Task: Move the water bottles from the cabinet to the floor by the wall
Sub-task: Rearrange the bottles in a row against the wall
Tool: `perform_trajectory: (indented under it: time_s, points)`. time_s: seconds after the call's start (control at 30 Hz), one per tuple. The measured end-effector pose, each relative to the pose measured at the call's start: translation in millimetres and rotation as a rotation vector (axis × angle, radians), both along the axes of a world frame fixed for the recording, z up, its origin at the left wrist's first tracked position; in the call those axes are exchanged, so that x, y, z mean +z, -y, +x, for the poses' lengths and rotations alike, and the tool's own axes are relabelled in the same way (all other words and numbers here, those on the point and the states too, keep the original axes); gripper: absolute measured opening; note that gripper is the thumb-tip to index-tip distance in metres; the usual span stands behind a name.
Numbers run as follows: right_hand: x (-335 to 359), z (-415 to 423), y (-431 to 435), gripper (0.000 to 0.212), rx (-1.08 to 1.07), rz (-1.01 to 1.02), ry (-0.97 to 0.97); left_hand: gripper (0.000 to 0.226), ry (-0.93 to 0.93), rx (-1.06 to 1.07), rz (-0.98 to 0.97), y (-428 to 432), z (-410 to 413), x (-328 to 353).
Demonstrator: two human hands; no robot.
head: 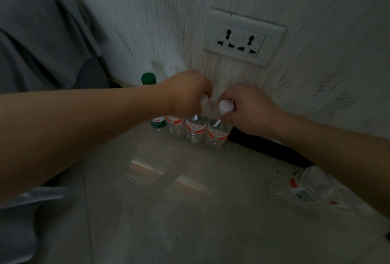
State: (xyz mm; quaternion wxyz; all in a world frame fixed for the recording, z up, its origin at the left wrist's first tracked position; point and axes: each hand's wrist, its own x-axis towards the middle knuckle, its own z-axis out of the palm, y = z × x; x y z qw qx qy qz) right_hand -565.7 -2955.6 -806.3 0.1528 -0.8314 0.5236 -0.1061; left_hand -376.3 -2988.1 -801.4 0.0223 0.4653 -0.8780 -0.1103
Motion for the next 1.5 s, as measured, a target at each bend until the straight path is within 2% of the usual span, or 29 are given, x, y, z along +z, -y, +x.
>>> perform_trajectory:
  time_s: [0.6,0.73,1.03,1.27,1.5]
  points:
    - [4,-1,-5,0.027,-0.023,0.017,-0.026,0.043,-0.004,0.026,0.003,-5,2,3]
    - [7,-2,-6,0.033,-0.024,0.024,-0.017,0.053,-0.005,0.042,0.013,-6,3,6]
    - [12,-6,-7,0.046,-0.045,0.039,-0.03,0.055,-0.02,0.052,-0.015,-7,6,16]
    - [19,-11,-17,0.049,-0.053,0.044,-0.042,0.079,-0.035,0.039,-0.023,-21,3,24]
    - [29,-30,-32,0.067,-0.075,0.036,-0.081,0.082,-0.049,0.01,-0.036,-30,-6,32]
